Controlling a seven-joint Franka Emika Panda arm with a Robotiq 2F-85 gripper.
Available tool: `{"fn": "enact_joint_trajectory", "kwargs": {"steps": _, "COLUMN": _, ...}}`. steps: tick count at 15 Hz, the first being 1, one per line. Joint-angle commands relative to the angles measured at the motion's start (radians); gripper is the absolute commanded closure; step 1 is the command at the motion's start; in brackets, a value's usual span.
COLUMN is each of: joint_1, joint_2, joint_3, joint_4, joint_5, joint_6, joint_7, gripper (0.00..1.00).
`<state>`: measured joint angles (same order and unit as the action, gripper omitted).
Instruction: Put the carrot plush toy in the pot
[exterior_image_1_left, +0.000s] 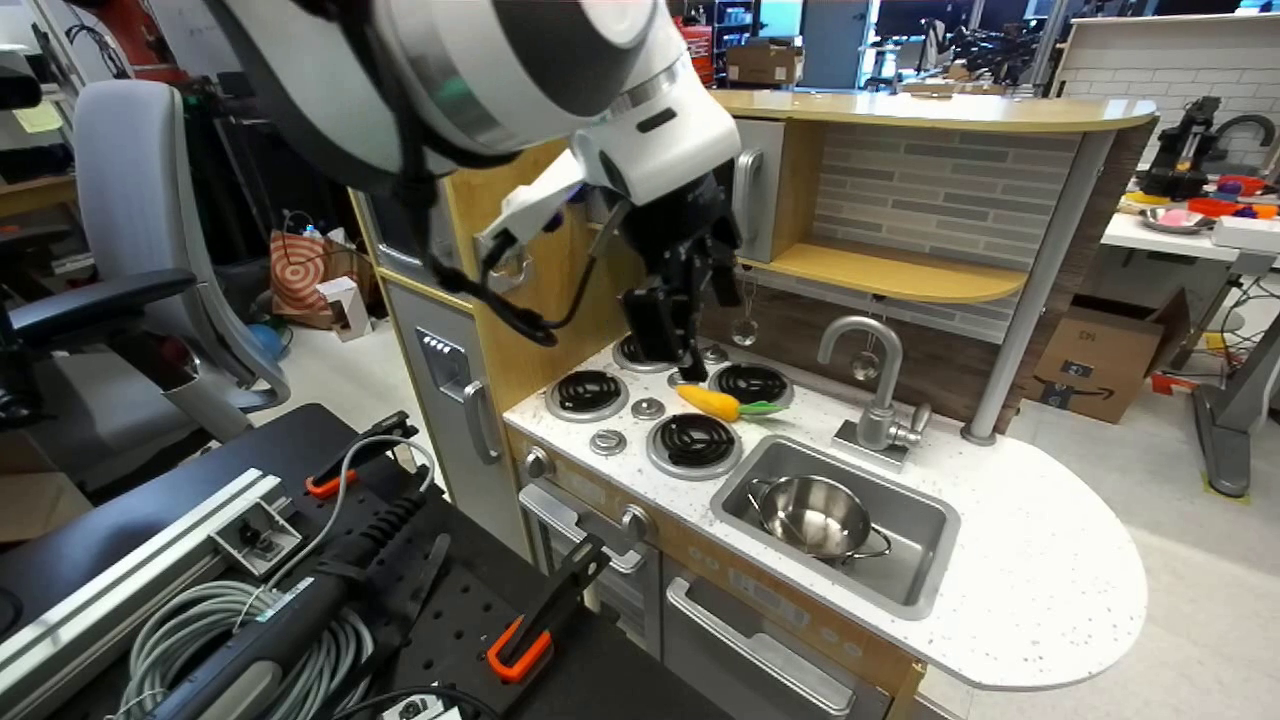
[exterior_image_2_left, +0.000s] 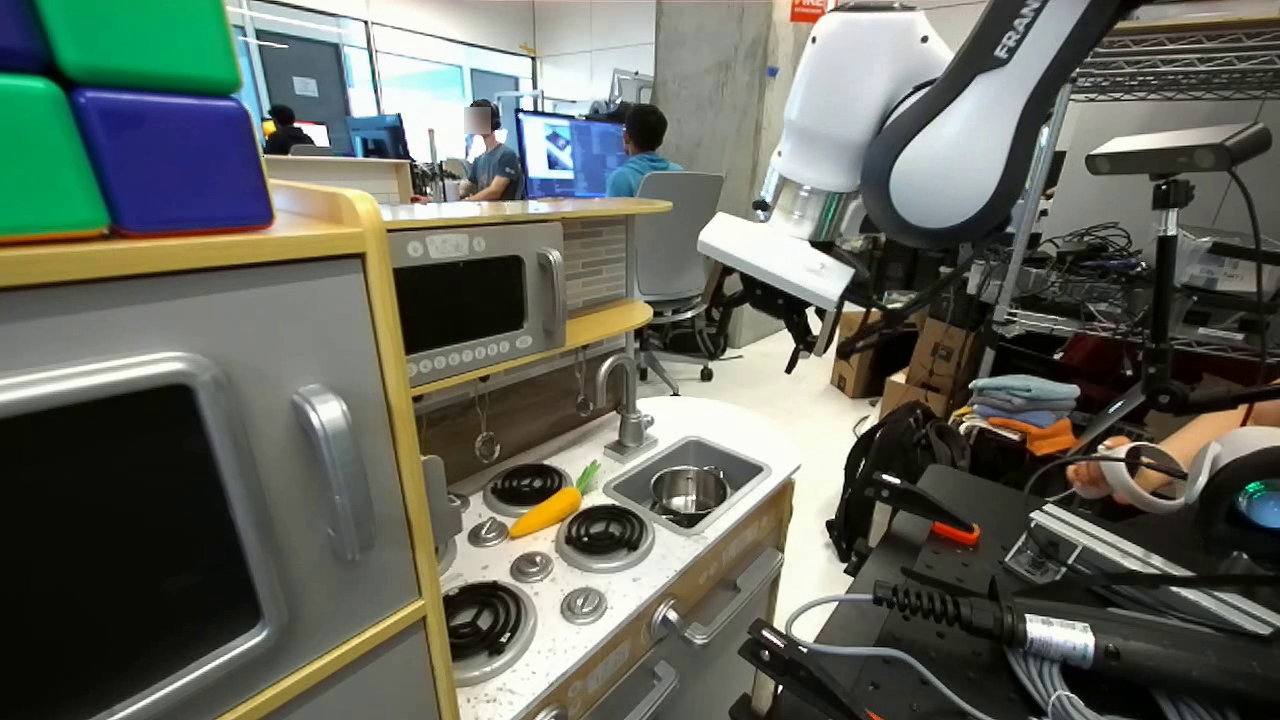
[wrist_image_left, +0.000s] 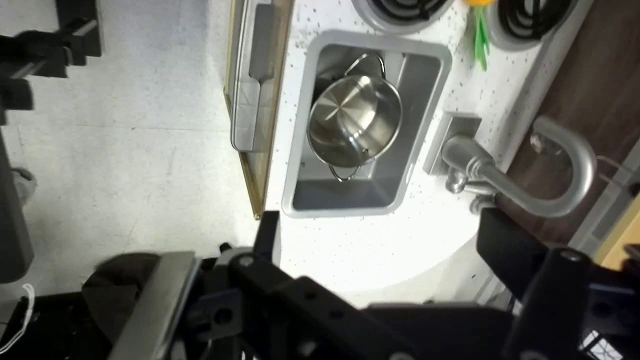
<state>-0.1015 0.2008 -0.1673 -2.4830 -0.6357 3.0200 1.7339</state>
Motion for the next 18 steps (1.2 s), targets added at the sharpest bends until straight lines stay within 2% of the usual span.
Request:
{"fn": "enact_joint_trajectory", "kwargs": {"steps": 1, "joint_1": 0.212, "joint_2": 0.242, "joint_3": -0.201, "joint_4": 0.232, "joint_5": -0.03, "joint_6": 0.004, "joint_7": 0.262, "gripper": 0.0}}
{"fn": "enact_joint_trajectory", "kwargs": {"steps": 4, "joint_1": 0.33, "joint_2": 0.424, "joint_3": -0.264, "joint_4": 0.364, "joint_5": 0.043, "joint_6": -0.003, "joint_7": 0.469, "gripper": 0.0}}
{"fn": "enact_joint_trajectory", "kwargs": {"steps": 7, "joint_1": 0.349, "joint_2": 0.58, "joint_3": -0.195, "joint_4": 0.502, "joint_5": 0.174, "joint_6": -0.061, "joint_7": 0.607, "gripper": 0.0}}
{"fn": "enact_joint_trajectory", "kwargs": {"steps": 8, "joint_1": 0.378, "joint_2": 0.636, "joint_3": -0.188, "joint_4": 0.552, "joint_5": 0.314, "joint_6": -0.076, "joint_7": 0.568, "gripper": 0.0}}
{"fn": "enact_joint_trajectory", "kwargs": {"steps": 9, "joint_1": 0.379, "joint_2": 0.687, "joint_3": -0.165, "joint_4": 0.616, "joint_5": 0.386, "joint_6": -0.1, "joint_7": 0.575, "gripper": 0.0}}
{"fn": "enact_joint_trajectory", "kwargs": {"steps": 12, "joint_1": 0.403, "joint_2": 0.78, "joint_3": -0.162, "joint_4": 0.754, "joint_5": 0.534, "joint_6": -0.129, "joint_7": 0.573, "gripper": 0.0}}
{"fn": "enact_joint_trajectory", "kwargs": {"steps": 13, "joint_1": 0.394, "joint_2": 0.772, "joint_3": -0.154, "joint_4": 0.759, "joint_5": 0.561, "joint_6": -0.121, "joint_7": 0.554, "gripper": 0.0}}
{"fn": "enact_joint_trajectory", "kwargs": {"steps": 14, "joint_1": 0.416, "joint_2": 0.749, "joint_3": -0.168, "joint_4": 0.687, "joint_5": 0.549, "joint_6": -0.095, "joint_7": 0.515, "gripper": 0.0}}
{"fn": "enact_joint_trajectory", "kwargs": {"steps": 18, "joint_1": 0.408, "joint_2": 0.77, "joint_3": -0.167, "joint_4": 0.738, "joint_5": 0.574, "joint_6": -0.099, "joint_7": 0.519, "gripper": 0.0}}
